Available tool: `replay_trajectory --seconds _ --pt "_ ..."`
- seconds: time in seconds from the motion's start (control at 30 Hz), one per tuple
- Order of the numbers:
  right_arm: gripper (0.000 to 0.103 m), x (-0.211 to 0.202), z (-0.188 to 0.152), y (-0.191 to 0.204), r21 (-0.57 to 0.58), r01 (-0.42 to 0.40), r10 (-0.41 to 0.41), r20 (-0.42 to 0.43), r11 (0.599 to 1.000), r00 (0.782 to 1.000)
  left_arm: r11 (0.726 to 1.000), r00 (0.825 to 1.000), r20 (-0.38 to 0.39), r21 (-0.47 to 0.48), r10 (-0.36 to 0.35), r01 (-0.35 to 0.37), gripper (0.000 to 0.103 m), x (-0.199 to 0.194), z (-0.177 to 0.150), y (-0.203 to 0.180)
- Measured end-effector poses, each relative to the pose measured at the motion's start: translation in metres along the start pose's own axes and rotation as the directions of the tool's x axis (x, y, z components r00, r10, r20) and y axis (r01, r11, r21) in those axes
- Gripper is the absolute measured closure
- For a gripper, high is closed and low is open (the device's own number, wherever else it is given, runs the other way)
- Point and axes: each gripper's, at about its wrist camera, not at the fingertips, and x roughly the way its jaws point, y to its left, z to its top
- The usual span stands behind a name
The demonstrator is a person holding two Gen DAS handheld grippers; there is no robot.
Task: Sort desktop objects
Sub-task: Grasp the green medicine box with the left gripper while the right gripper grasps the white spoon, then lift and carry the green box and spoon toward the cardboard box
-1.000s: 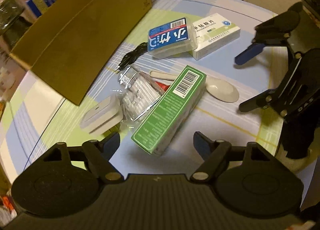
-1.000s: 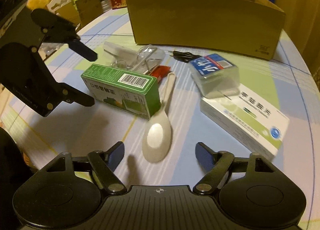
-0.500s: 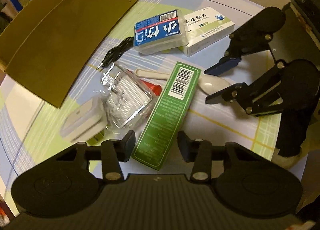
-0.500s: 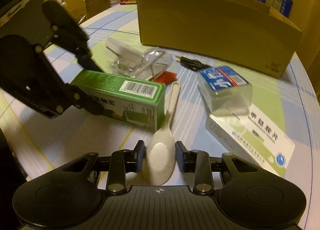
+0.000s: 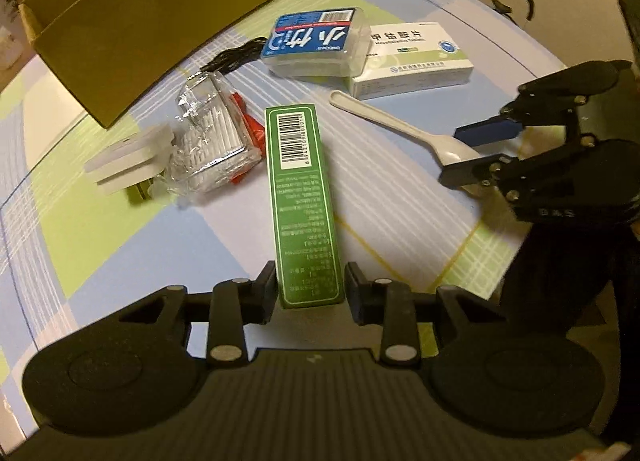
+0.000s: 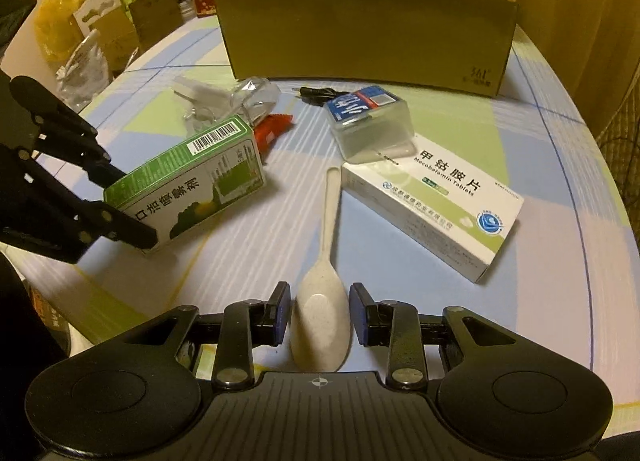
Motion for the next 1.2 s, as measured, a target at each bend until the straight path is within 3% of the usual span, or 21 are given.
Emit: replay_trajectory --seconds 0.3,0.47,1.03,1.2 --pt "0.072 0.002 -0.009 0.006 -0.029 0.027 -0.026 0.015 0.999 1.0 0.993 0.992 0.085 -0.081 0.094 -0.087 0.071 0.004 0.004 -0.006" --pt "0.072 0.004 -0.011 0.01 -0.046 0.055 -0.054 0.021 0.997 0.998 0.986 0.988 0.126 -0.153 0.085 -0.066 0.071 0.006 0.001 -0.003" --pt "0.073 0.003 -0.012 0.012 -0.043 0.066 -0.064 0.043 0.997 0.997 0.985 0.988 0.131 -0.165 0.076 -0.054 0.069 0.021 0.006 -0.002" --pt "0.074 0.003 -0.012 0.014 -0.044 0.073 -0.071 0.041 0.996 0.997 0.984 0.989 0.122 -0.168 0.087 -0.066 0.078 0.023 0.008 -0.004"
